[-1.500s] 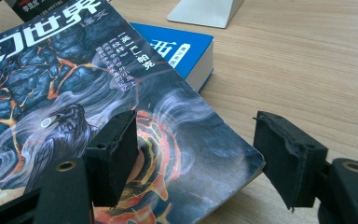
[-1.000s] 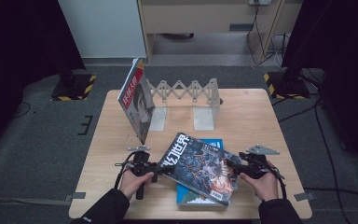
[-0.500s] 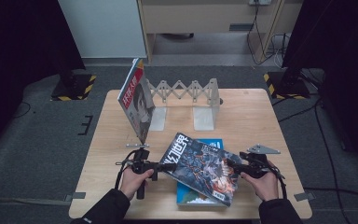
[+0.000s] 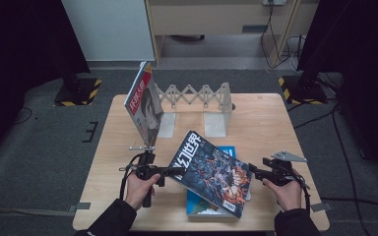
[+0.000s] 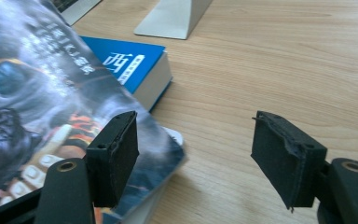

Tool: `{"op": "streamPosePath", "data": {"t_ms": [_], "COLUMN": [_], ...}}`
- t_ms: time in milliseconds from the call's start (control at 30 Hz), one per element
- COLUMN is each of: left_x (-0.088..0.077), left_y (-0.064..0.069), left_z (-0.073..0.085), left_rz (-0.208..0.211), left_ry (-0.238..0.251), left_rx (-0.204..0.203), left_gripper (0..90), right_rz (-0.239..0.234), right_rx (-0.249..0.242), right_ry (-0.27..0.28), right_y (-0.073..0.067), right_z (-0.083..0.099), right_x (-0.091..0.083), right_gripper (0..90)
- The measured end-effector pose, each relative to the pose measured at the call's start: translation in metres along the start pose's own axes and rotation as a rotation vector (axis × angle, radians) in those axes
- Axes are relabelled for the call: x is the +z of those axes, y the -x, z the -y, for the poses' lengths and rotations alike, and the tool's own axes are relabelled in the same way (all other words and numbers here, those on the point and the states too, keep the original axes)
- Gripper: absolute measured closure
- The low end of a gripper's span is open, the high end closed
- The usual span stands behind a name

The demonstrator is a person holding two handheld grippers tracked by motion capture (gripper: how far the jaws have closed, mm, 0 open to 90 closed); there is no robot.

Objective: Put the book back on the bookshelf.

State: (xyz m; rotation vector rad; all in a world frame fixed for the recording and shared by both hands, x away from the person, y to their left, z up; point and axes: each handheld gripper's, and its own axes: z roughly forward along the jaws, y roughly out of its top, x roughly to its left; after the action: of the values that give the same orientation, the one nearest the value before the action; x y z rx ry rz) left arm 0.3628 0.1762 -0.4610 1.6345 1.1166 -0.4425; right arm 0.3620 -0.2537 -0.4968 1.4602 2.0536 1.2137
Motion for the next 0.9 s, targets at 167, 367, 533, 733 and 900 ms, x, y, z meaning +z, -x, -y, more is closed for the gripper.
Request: {"op": "streamPosePath", "data": {"t_ms": [167, 367, 533, 733, 900], "left_x": [-0.004, -0.013, -0.022, -0.029, -0.036], "left_y": [0.005, 0.008, 0.014, 0.019, 0.029], "left_z": [-0.004, -0.011, -0.017, -0.025, -0.033], "left_rz": [0.008, 0.035, 0.036, 0.063, 0.092], "left_ry": [0.021, 0.057, 0.088, 0.121, 0.152], "left_rx": [-0.031, -0.052, -0.046, -0.046, -0.023], "left_gripper": [79.5, 81.7, 81.9, 81.9, 82.0], "right_rz": [0.031, 0.069, 0.086, 0.095, 0.102], "right_rx": [0.008, 0.02, 0.018, 0.018, 0.015], "right_ry": [0.001, -0.006, -0.019, -0.027, -0.031], "right_y": [0.009, 0.02, 0.024, 0.026, 0.028], "right_z": [0.002, 0.005, 0.006, 0.007, 0.008], "right_x": [-0.002, -0.005, -0.005, -0.005, -0.005], "right_gripper": [31.5, 31.5, 31.7, 31.9, 32.0]}}
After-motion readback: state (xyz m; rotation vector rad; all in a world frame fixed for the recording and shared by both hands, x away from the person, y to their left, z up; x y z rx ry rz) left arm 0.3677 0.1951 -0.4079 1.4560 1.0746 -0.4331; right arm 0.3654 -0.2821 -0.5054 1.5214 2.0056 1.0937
